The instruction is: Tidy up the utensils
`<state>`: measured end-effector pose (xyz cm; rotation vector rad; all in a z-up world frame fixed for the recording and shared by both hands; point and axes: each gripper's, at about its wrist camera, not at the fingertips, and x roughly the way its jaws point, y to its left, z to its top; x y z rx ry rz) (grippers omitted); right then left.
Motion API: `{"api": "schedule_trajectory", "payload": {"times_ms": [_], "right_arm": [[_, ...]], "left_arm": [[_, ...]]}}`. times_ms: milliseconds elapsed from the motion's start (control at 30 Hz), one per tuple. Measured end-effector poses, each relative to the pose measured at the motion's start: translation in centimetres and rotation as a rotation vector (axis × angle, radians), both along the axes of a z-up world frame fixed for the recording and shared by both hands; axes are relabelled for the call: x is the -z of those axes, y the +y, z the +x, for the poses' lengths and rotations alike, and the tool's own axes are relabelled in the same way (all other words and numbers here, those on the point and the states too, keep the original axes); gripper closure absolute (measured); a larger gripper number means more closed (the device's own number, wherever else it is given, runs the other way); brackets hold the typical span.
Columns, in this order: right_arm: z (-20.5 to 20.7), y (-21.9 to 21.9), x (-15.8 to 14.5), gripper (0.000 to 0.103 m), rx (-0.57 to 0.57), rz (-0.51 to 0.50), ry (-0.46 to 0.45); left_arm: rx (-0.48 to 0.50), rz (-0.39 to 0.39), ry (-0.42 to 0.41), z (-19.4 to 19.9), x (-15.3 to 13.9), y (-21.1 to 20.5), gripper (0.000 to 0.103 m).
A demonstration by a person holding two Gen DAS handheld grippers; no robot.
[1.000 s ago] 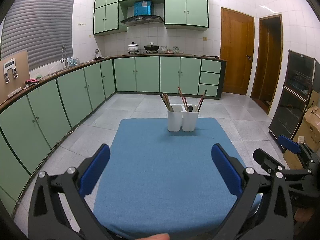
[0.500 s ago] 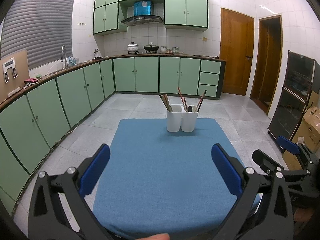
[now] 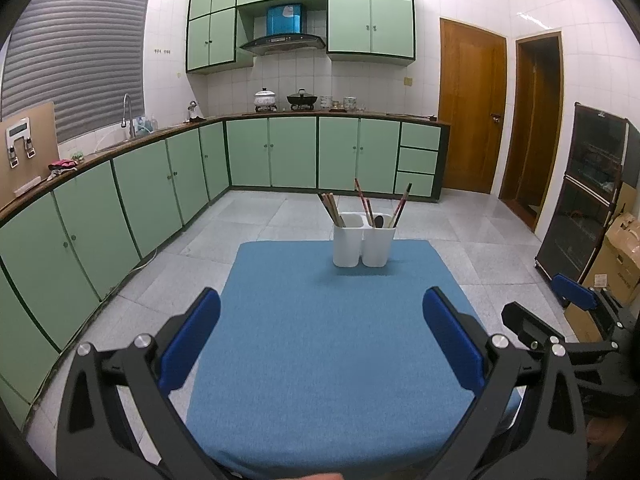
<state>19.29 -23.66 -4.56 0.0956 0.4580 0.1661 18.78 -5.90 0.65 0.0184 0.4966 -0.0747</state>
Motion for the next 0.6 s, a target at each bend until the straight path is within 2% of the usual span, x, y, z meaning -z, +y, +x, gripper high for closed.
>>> {"api": "schedule_trajectory", "payload": {"times_ms": [200,600], "right_arm": [[-0.05,0.13,-0.16,0.006,0.001,0.002,0.002],[-0.07,0.17,-0.55,0.006,0.001,0.004,-0.005]], "left_arm": [[-0.005,-0.018,0.000,0.08,-0.07,0.32,0.005],[-0.008,0.008,-0.022,-0.08,-0.51,0.39,0.005]]}}
